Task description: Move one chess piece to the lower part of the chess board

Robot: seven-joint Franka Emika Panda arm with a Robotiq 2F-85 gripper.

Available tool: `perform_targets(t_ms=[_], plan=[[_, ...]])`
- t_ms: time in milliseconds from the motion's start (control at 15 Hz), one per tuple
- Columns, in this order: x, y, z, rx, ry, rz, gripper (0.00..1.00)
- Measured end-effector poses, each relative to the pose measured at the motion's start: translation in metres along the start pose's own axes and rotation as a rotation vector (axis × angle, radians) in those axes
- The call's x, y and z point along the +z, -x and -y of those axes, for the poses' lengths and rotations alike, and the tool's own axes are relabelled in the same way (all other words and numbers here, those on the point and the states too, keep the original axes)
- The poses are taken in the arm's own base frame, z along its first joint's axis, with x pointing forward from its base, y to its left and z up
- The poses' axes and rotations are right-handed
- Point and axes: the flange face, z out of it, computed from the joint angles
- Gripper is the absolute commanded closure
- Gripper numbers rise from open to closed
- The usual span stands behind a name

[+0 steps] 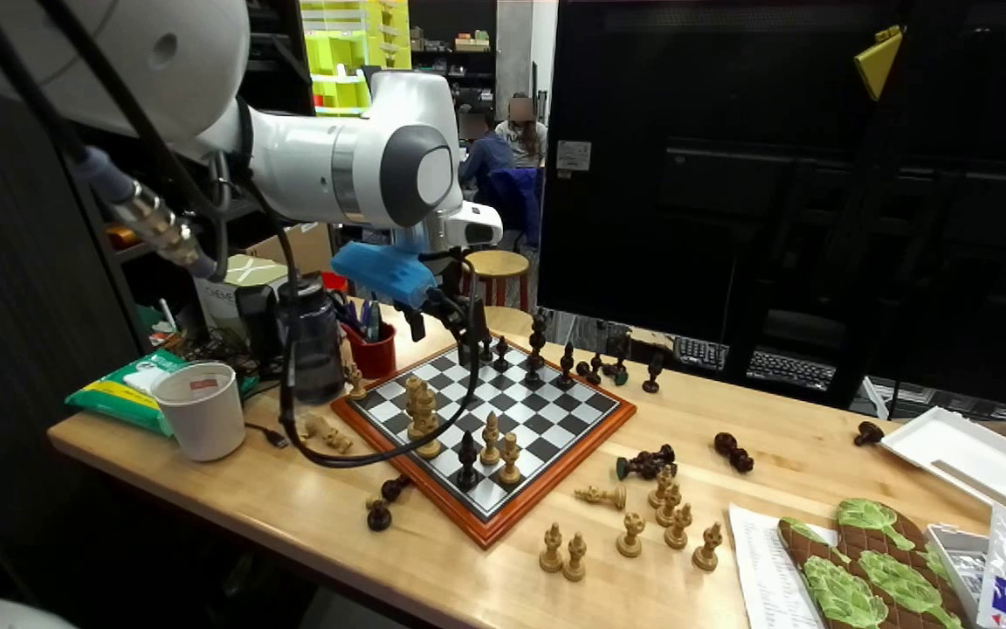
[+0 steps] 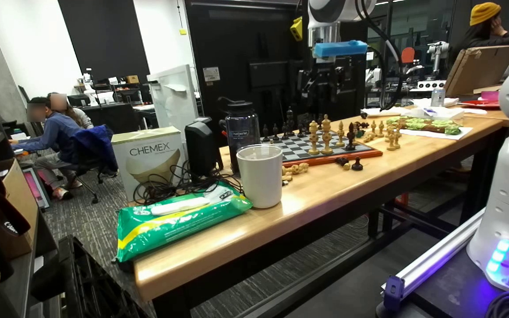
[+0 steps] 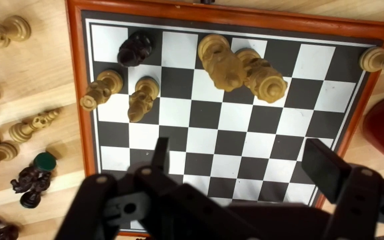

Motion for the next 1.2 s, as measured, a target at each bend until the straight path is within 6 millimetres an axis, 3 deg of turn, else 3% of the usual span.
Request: perform_targets(t_ms=[800, 1200], plan=[[-0.039, -0.012, 0.005, -0.008, 0.009, -0.014, 0.00], [-0.046, -0.016, -0.004, 0.009, 0.026, -0.001, 0.00]])
